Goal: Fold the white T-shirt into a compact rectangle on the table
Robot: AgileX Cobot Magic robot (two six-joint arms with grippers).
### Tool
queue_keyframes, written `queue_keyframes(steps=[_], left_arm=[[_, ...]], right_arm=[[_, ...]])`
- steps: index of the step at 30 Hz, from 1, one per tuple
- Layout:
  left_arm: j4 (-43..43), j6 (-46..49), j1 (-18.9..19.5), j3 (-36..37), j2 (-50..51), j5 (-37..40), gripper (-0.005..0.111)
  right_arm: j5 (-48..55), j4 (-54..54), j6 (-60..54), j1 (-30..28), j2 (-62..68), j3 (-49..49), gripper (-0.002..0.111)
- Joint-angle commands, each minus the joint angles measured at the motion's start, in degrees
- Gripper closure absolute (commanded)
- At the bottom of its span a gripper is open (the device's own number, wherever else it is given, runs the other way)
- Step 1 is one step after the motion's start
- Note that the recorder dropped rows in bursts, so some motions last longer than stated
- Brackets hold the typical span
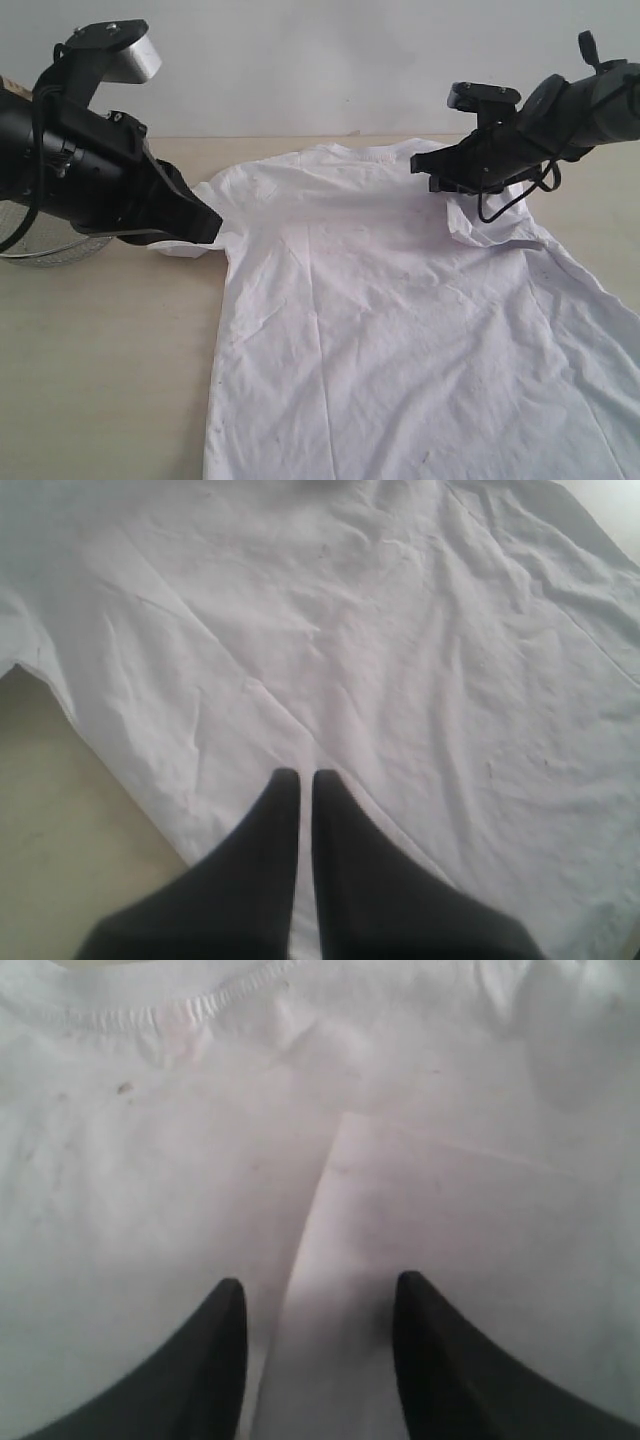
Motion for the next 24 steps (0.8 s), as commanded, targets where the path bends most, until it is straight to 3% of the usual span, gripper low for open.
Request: queue_keyframes(steps=[1, 7, 10, 24], left_arm=[[0.17, -0.24, 0.13, 0.24, -0.17, 0.27, 0.102], [0.17, -0.24, 0.13, 0.24, -0.17, 0.27, 0.102], [0.17, -0.24, 0.13, 0.24, -0.17, 0.27, 0.102], [0.17, -0.24, 0.13, 0.24, -0.17, 0.27, 0.102]], right_arm=[[0.02, -1.73, -0.18, -0.08, -0.18, -0.22, 0.084], [0.24, -1.72, -0.18, -0.08, -0.18, -0.22, 0.092], [0.24, -1.72, -0.07, -0.08, -0.28, -0.22, 0.108], [1.18, -1.61, 1.12, -0.08, -4.93, -0.22, 0.108]])
